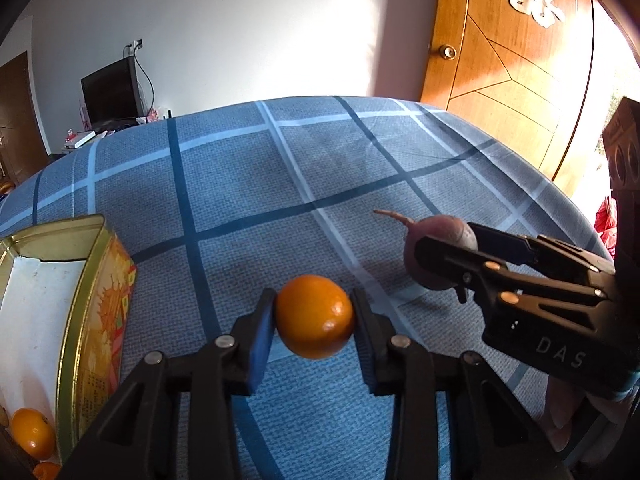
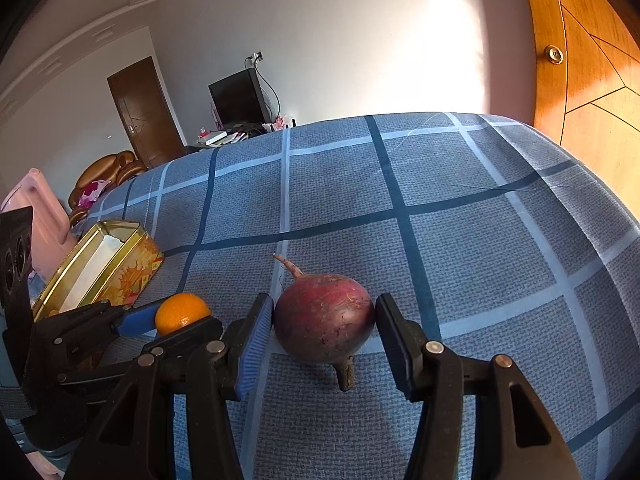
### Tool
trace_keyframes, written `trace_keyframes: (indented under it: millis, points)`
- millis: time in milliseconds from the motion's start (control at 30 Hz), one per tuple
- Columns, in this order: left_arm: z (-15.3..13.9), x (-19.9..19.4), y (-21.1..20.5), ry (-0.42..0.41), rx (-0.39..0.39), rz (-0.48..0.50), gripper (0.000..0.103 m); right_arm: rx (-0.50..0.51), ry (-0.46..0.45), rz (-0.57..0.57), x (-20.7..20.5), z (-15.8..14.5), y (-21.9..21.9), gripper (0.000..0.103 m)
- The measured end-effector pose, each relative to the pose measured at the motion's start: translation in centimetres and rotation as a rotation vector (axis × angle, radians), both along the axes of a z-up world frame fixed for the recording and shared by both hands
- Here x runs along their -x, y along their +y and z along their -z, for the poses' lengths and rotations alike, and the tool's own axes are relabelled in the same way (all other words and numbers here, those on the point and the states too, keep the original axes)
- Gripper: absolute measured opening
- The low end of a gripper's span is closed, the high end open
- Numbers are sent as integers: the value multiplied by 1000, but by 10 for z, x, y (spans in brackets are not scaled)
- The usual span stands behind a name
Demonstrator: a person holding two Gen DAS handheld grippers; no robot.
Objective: Organize fruits
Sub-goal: 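Lift and carry the small orange and red beet toward the tin tray with both tools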
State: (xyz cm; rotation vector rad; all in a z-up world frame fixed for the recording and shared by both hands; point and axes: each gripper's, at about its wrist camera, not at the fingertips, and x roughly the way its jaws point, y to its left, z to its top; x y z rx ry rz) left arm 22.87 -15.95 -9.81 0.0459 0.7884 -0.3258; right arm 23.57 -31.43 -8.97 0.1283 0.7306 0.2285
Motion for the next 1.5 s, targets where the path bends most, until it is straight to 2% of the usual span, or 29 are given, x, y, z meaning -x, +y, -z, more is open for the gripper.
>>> trace_keyframes:
  millis: [533,933,1500]
  points:
    - [-10,7,8,-84,28,-46,38,-3,-77,-21,12,-11,2,55]
    - [-17,18,1,-159,-9,-40,38,13,-148,-36,23,-18,6,55]
    - [-22,28,1,-218,-13,-45,38,35,-256,-47,41,-28,11,55]
